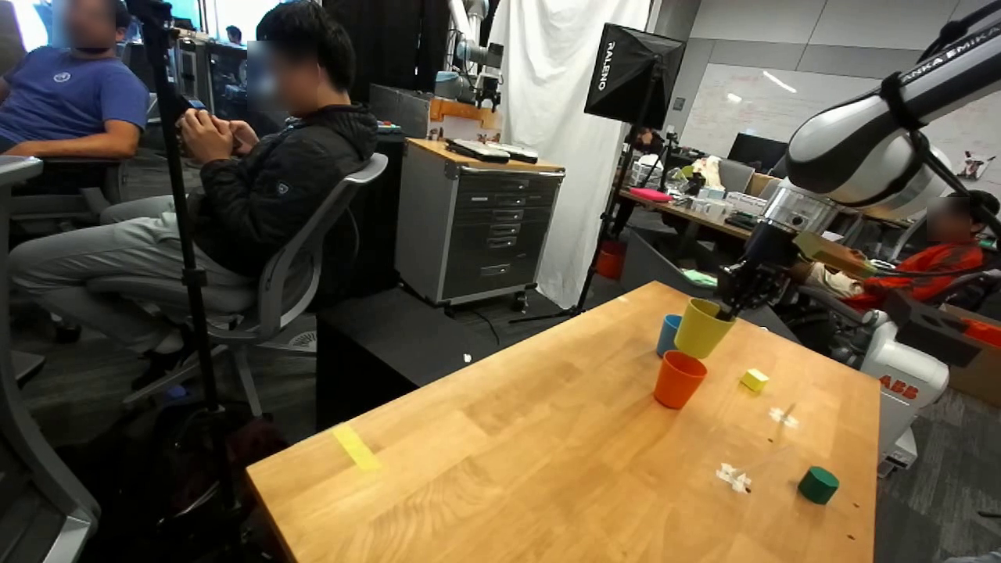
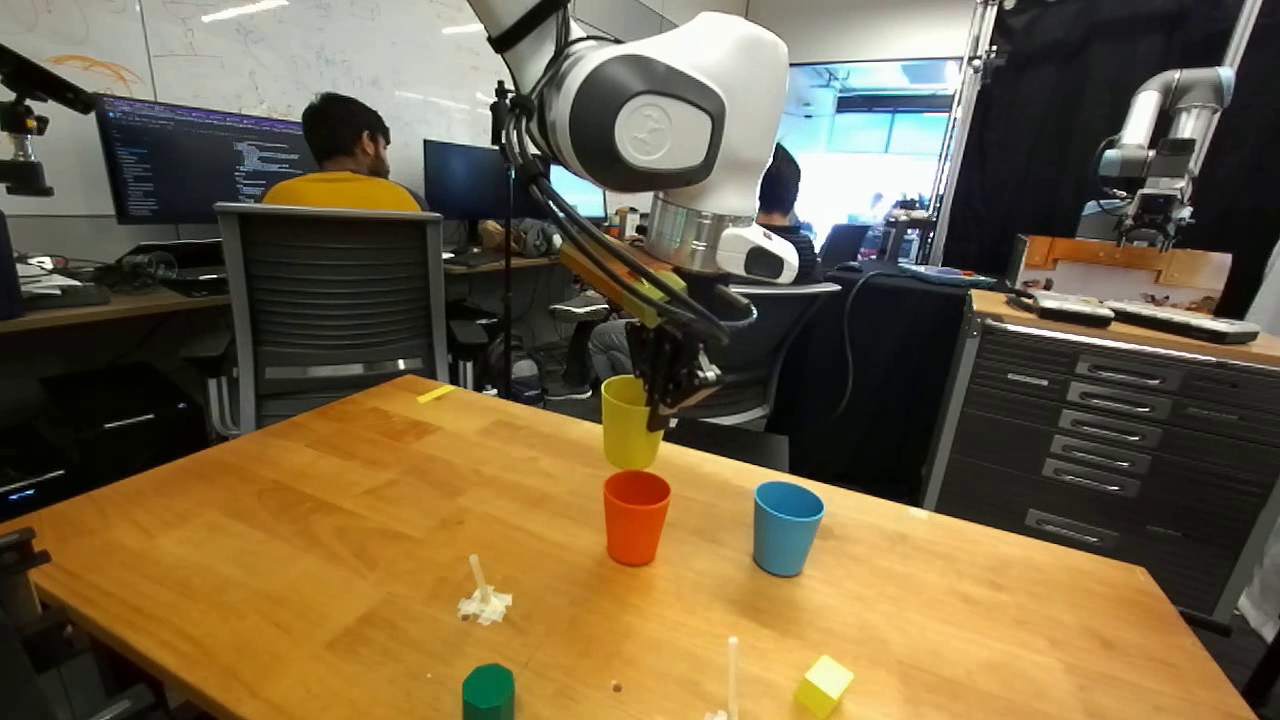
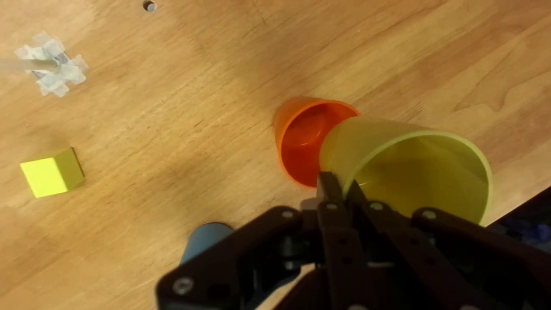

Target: Stack up the cups

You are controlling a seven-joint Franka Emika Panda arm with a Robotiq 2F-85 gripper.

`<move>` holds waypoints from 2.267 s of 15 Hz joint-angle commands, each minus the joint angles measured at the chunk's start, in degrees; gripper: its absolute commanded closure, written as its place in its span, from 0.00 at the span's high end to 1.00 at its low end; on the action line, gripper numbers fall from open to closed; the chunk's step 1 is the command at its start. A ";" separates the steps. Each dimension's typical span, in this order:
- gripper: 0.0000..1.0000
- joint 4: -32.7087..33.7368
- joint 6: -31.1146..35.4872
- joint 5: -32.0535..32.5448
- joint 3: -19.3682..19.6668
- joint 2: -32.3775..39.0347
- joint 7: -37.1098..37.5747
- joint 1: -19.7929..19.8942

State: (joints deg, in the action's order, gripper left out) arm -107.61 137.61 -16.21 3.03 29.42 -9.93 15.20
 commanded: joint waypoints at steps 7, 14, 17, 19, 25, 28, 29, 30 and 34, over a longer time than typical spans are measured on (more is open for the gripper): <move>0.02 5.32 -0.71 1.33 0.99 5.02 1.51 0.58; 0.02 6.55 0.00 1.73 1.13 7.38 2.29 0.26; 0.02 7.42 1.04 2.07 1.46 8.62 3.05 0.14; 0.02 7.63 1.59 2.46 1.61 9.08 3.52 0.01; 0.02 7.19 2.38 3.85 1.44 9.09 3.95 -0.01; 0.02 5.04 4.08 4.09 1.03 7.47 3.09 -0.37; 0.02 4.29 4.84 4.24 0.91 6.97 2.73 -0.57; 0.02 3.10 5.79 4.50 0.73 6.20 2.22 -0.80; 0.02 -0.52 8.57 6.26 0.27 4.21 1.28 -1.82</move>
State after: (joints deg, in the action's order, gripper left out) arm -103.65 143.57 -11.76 3.51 37.08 -7.89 14.21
